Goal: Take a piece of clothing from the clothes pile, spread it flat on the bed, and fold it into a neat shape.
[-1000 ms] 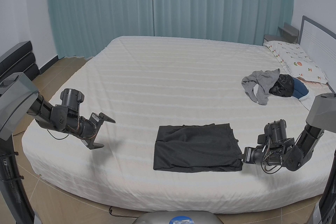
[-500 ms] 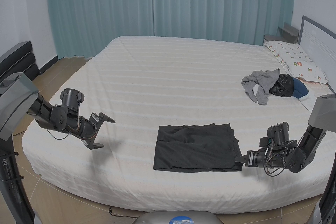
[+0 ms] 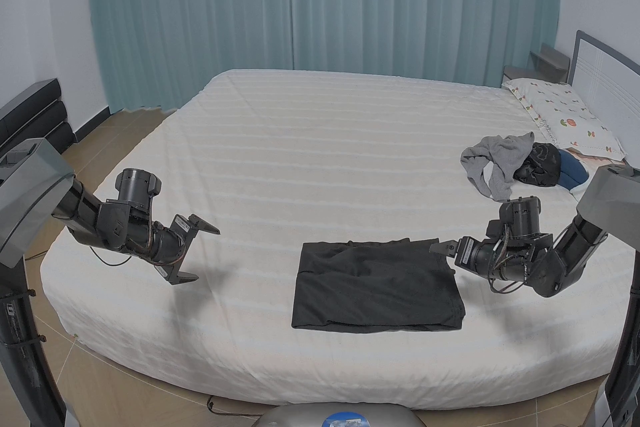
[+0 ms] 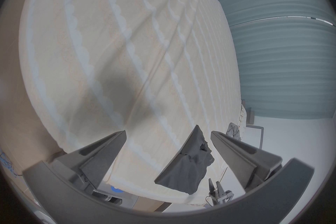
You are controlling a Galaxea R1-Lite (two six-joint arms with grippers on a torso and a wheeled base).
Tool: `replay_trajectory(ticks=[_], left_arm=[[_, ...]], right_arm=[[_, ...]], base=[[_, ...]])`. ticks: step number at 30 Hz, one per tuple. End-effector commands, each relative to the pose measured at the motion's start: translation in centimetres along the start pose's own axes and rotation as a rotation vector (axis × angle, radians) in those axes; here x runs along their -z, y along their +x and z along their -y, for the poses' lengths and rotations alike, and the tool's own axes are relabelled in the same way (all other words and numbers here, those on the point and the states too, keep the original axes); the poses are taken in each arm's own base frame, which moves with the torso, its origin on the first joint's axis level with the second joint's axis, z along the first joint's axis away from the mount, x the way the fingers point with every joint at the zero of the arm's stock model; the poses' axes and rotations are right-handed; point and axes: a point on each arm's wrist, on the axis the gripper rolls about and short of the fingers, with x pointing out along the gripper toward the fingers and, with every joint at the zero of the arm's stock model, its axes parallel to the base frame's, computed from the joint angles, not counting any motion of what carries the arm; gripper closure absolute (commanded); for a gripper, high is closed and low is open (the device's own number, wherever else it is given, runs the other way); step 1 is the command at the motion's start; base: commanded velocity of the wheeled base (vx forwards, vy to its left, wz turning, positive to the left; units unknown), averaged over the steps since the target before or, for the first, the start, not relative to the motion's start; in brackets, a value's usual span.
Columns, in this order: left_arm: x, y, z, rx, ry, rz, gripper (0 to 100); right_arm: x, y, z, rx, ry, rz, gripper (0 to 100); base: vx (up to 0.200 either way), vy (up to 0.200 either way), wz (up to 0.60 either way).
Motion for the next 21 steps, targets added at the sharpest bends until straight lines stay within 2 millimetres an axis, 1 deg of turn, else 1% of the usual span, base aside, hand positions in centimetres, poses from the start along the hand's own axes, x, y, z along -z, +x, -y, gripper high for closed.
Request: replay_trajectory(ticks=[1, 4, 10, 16, 17, 21], left_arm=[[0.1, 0.1, -0.1, -0.004, 0.001, -0.002, 0], [0.1, 0.1, -0.1, -0.003, 0.002, -0.002, 0], [0.1, 0.1, 0.0, -0.003, 0.004, -0.001, 0], [0.1, 0.1, 0.0, -0.003, 0.004, -0.001, 0], [0.1, 0.1, 0.0, -0.003, 0.004, -0.001, 0], [0.2, 0.2, 0.0, -0.005, 0.005, -0.002, 0]], right_arm=[[0.4, 3.6, 0.7, 0.003, 0.029, -0.015, 0], [0.5, 4.6, 0.8, 0.0, 0.028, -0.014, 0], [0.0, 5.5, 0.7, -0.014, 0.025, 0.004, 0], [0.3, 6.5, 1.0, -0.01, 0.026, -0.002, 0], [0.3, 6.5, 1.0, -0.01, 0.026, -0.002, 100], [-0.2, 6.3, 1.5, -0.003, 0.05, 0.013, 100]], base=[[0.0, 0.0, 0.0], [0.0, 0.0, 0.0], [0.0, 0.0, 0.0], [0.0, 0.0, 0.0], [0.0, 0.0, 0.0], [0.0, 0.0, 0.0]])
